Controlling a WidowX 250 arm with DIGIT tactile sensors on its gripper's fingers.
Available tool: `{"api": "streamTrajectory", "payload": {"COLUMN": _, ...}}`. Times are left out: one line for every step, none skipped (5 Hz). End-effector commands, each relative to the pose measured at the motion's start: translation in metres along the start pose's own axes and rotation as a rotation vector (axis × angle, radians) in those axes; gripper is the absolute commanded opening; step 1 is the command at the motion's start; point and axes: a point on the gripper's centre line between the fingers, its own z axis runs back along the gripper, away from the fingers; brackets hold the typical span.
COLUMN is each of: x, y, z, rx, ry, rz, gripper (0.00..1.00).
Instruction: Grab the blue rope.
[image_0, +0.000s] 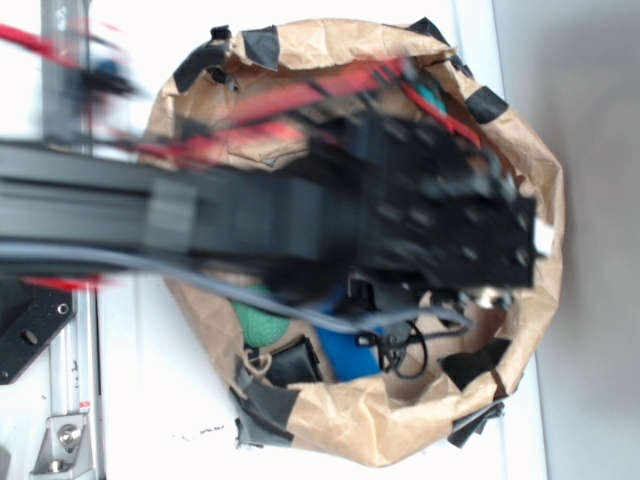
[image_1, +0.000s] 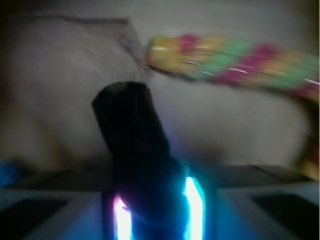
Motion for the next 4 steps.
{"api": "streamTrajectory", "payload": {"x": -0.009, "y": 0.024, "z": 0.055, "rx": 0.069, "ry": -0.113, "rz": 0.159, "gripper": 0.0}}
{"api": "streamTrajectory", "payload": {"x": -0.016, "y": 0.022, "z": 0.065, "rx": 0.016, "ry": -0.111, "rz": 0.24, "gripper": 0.0}}
{"api": "streamTrajectory", "payload": {"x": -0.015, "y": 0.031, "z": 0.077, "rx": 0.025, "ry": -0.117, "rz": 0.289, "gripper": 0.0}}
{"api": "streamTrajectory", "payload": {"x": -0.017, "y": 0.04, "z": 0.088, "rx": -0.01, "ry": -0.144, "rz": 0.291, "gripper": 0.0}}
